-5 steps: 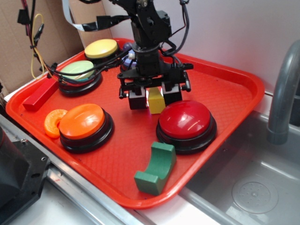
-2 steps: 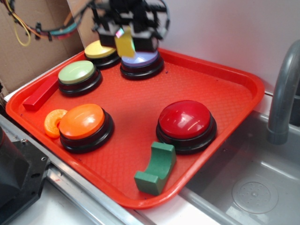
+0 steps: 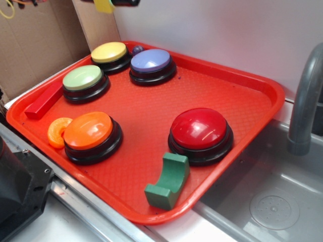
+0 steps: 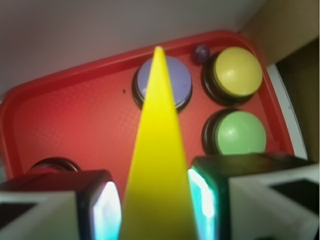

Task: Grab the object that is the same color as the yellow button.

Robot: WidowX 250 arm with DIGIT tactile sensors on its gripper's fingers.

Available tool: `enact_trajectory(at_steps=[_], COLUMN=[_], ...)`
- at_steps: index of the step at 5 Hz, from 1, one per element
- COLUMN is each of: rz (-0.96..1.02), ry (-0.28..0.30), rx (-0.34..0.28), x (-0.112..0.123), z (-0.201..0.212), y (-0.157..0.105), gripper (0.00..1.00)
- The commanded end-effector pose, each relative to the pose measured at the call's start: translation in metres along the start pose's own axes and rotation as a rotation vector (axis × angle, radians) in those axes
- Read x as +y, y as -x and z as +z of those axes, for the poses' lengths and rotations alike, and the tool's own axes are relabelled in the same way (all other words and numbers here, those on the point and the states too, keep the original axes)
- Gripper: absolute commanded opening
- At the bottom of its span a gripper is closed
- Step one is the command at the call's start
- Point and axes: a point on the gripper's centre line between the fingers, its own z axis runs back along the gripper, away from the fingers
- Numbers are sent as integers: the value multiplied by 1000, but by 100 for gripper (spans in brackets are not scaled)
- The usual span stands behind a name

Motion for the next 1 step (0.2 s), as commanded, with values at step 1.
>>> enact_trajectory(at_steps=[1], rz=[14], ry=[21], rx=[-24], x=[29], z=[22], y=[-26], gripper=[0])
